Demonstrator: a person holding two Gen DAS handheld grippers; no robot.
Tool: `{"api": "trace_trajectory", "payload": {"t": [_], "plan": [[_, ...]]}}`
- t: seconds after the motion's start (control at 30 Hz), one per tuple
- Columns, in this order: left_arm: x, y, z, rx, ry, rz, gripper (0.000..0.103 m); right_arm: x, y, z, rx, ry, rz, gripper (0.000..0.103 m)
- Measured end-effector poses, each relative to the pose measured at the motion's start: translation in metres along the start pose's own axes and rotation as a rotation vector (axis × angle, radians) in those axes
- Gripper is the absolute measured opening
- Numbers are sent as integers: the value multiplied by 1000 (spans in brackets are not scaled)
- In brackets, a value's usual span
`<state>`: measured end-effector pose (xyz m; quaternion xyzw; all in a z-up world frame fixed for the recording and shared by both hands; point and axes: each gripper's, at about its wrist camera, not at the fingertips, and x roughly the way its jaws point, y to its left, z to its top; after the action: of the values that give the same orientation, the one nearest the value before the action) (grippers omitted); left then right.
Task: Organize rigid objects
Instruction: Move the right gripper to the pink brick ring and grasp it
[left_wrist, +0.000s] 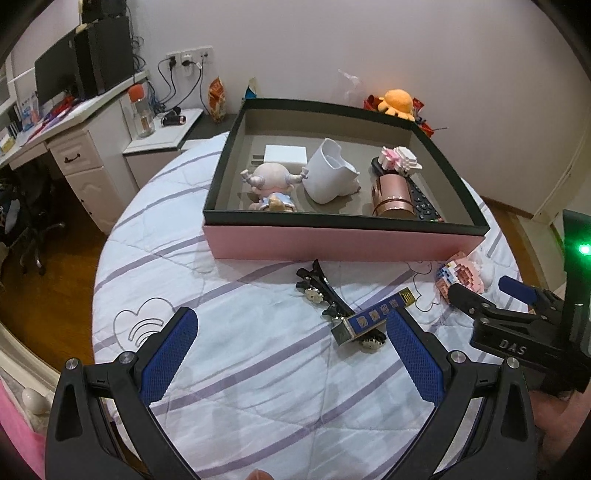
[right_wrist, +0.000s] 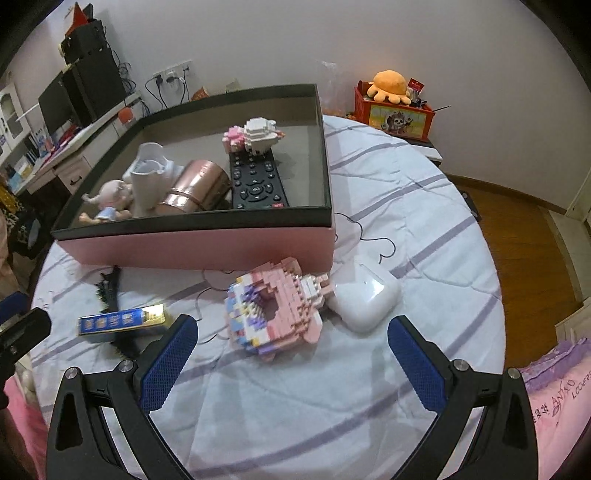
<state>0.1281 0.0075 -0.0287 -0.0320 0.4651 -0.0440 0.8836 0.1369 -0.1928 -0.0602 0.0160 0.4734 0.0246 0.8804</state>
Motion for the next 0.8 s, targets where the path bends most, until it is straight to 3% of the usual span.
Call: {"api": "trace_trajectory", "payload": {"t": [0.3,0.4,0.53,0.8], "plan": [[15,1,2,-1,24,-7,103,19,1,-5,-30,22,-68,94],[17,1,3,0,29,-6,103,15,-4,-7,-4,3,-80,84],[16,1,1,1,26,-12,103,7,-19,-8,52,-12,-61,63],[10,0,-2,2,19,-14,103,-2,-30,-17,102,-13,-11,64]]}}
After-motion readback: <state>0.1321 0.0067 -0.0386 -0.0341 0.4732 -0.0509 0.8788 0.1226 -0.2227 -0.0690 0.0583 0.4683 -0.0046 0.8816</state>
